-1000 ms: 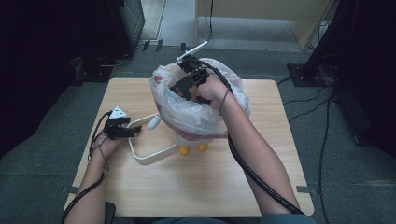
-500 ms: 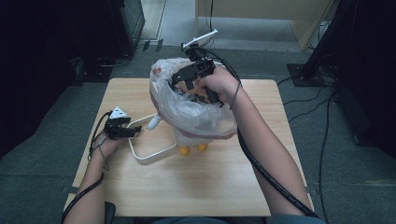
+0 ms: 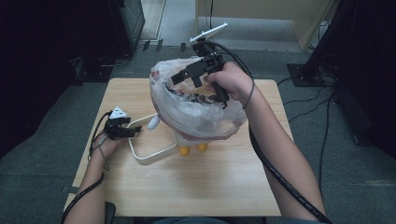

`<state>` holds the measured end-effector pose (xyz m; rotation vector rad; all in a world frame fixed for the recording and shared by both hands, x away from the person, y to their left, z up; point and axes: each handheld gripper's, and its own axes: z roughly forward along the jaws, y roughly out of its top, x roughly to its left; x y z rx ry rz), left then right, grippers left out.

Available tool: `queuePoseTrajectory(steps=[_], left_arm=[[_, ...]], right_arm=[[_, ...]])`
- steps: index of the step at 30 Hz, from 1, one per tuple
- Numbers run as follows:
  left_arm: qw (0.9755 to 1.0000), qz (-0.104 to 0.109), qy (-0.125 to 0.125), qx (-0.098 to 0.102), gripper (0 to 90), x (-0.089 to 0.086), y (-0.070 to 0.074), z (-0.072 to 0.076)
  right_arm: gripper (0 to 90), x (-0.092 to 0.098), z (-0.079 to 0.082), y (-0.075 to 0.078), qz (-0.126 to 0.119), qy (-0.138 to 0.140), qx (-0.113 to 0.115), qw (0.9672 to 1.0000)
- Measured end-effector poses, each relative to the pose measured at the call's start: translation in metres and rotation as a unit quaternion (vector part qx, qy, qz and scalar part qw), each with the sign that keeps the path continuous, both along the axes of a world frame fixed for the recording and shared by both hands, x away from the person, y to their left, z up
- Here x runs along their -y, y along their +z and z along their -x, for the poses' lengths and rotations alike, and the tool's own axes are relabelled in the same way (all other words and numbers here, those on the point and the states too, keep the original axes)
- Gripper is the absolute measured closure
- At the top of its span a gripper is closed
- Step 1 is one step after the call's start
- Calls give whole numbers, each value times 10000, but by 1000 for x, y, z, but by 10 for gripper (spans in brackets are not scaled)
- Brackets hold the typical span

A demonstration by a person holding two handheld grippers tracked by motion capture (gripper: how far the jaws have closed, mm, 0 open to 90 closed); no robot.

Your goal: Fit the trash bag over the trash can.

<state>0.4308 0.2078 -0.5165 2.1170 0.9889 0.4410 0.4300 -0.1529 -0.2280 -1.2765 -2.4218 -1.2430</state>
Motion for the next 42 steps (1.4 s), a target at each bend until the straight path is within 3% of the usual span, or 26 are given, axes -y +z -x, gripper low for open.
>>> queuePoseTrajectory(steps=[2, 5, 10, 14, 18, 31, 36, 42], left_arm=[[10000, 1, 0, -1, 295, 0, 0, 0], [10000, -1, -3, -1, 295, 0, 0, 0], [10000, 2, -5, -3, 294, 0, 0, 0], [10000, 1, -6, -4, 294, 0, 0, 0], [10000, -1, -6, -1, 295, 0, 0, 0], [10000, 1, -5, 1, 294, 0, 0, 0], [10000, 1, -6, 2, 294, 0, 0, 0], [10000, 0, -6, 1, 295, 0, 0, 0]], right_arm=[[171, -2, -1, -2, -199, -77, -108, 9997], [171, -11, -4, -11, -247, -236, -104, 9994], [156, -24, -10, -30, -105, -375, -297, 9988], [157, -27, -11, -36, 35, -269, -191, 9994], [157, -21, -8, -28, 39, -237, 78, 9997], [157, 9, 4, 3, -162, -221, 419, 9987], [157, 17, 11, 6, 21, -98, 531, 9985], [156, 25, 18, 9, 46, -44, 615, 9981]])
